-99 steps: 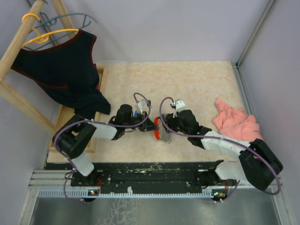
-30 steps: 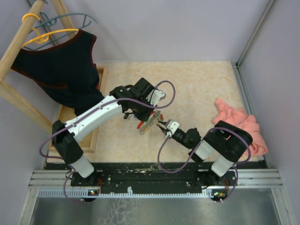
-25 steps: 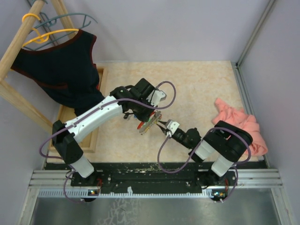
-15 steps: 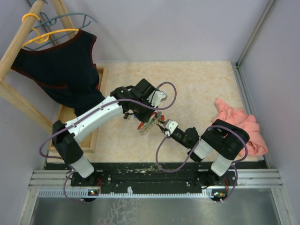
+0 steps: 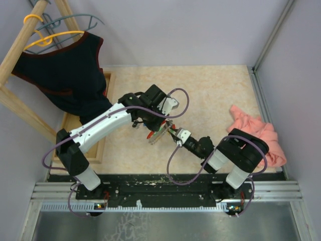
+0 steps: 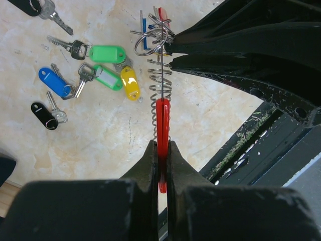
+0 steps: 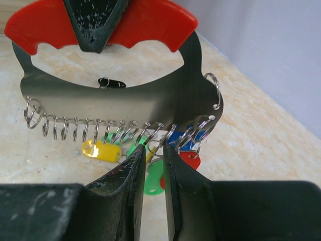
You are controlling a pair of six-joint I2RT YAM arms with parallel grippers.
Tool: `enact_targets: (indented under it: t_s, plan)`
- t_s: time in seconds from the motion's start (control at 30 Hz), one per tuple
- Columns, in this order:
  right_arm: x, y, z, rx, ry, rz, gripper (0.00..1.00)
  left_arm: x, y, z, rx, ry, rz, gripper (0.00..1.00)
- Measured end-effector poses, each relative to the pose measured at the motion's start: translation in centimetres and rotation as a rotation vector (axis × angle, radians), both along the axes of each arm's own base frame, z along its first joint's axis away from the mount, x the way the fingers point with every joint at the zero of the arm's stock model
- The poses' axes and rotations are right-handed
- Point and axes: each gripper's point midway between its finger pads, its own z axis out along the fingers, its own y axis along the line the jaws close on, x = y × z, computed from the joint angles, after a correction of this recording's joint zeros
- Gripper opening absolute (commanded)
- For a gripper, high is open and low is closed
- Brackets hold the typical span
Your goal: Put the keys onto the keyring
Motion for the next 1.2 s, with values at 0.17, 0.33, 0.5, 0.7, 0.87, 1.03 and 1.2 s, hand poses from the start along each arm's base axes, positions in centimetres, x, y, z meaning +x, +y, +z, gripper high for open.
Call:
enact_targets:
  t_s: [0.17,0.33,0.5,0.7,0.87,1.03,1.2]
  plan:
    - [-0.1,0.1,0.7,0.014,-0.013,0.009,0.2,0.0,0.0,0.0,0.0,0.0,-0.001,0.0]
    - [-0.2,0.1,0.7,0.016,-0.012,0.012,0.2,0.0,0.0,0.0,0.0,0.0,-0.001,0.0]
    - [-0.2,0.1,0.7,0.021,-0.006,0.01,0.21,0.0,0.0,0.0,0.0,0.0,0.0,0.0]
    - [-0.6,-0.5,-0.1,0.009,0.019,-0.001,0.2,0.1,0.1,0.0,0.003,-0.003,0.002,0.0]
    - [-0.9,-0.6,-0.4,0.01,0.033,0.01,0.18,0.1,0.1,0.0,0.006,-0.006,0.005,0.0]
    - [-1.2,-0.3,-0.3,0.013,0.035,0.033,0.17,0.1,0.1,0.0,0.006,-0.006,0.004,0.0]
    - [-1.3,-0.1,-0.3,0.014,0.033,0.042,0.17,0.1,0.1,0.0,0.005,-0.006,0.004,0.0]
